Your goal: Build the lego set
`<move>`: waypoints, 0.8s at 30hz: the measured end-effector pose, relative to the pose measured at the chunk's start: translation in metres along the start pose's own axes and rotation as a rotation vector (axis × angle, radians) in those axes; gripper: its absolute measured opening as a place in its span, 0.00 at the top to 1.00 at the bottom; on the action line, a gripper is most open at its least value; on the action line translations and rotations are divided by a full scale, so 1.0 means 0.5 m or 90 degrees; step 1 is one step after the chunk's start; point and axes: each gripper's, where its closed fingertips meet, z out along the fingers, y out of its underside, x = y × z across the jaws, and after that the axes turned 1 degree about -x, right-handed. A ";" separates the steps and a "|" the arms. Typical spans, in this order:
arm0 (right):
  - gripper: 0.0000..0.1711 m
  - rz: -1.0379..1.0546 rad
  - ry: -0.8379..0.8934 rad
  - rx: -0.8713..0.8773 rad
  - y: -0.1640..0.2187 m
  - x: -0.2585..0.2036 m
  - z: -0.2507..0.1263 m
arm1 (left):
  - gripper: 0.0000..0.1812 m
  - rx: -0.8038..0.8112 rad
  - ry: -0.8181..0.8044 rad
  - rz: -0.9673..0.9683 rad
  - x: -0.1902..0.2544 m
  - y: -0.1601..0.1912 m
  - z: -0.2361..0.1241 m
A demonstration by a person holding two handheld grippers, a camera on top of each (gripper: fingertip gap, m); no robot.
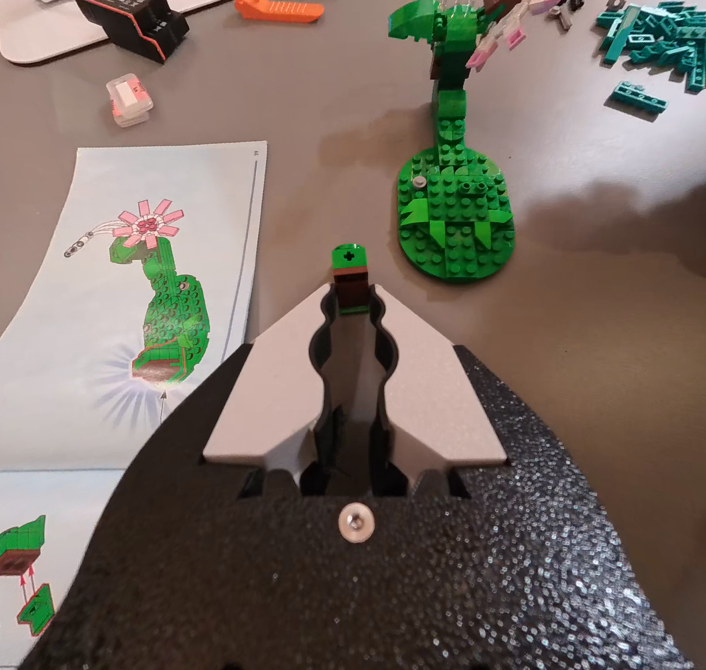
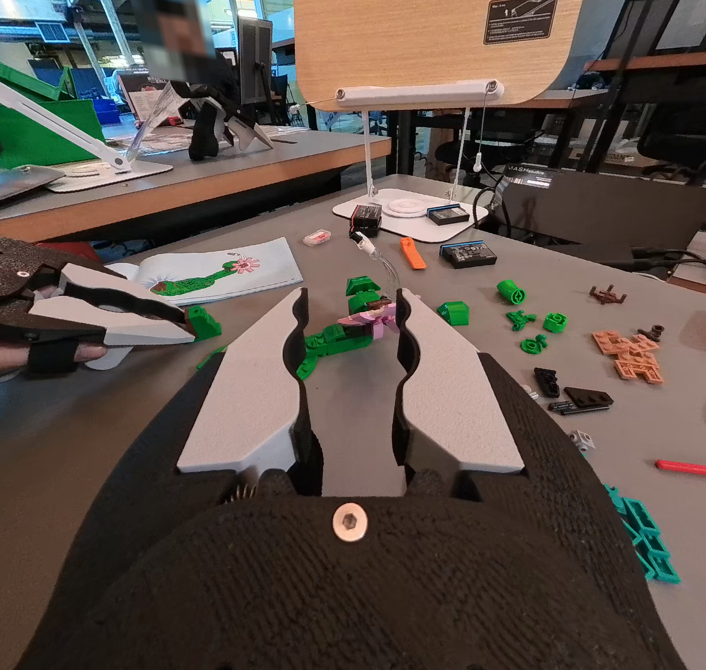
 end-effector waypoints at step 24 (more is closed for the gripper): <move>0.74 -0.016 -0.115 -0.009 -0.002 -0.055 -0.003 | 0.71 0.065 0.095 0.152 0.146 -0.067 -0.020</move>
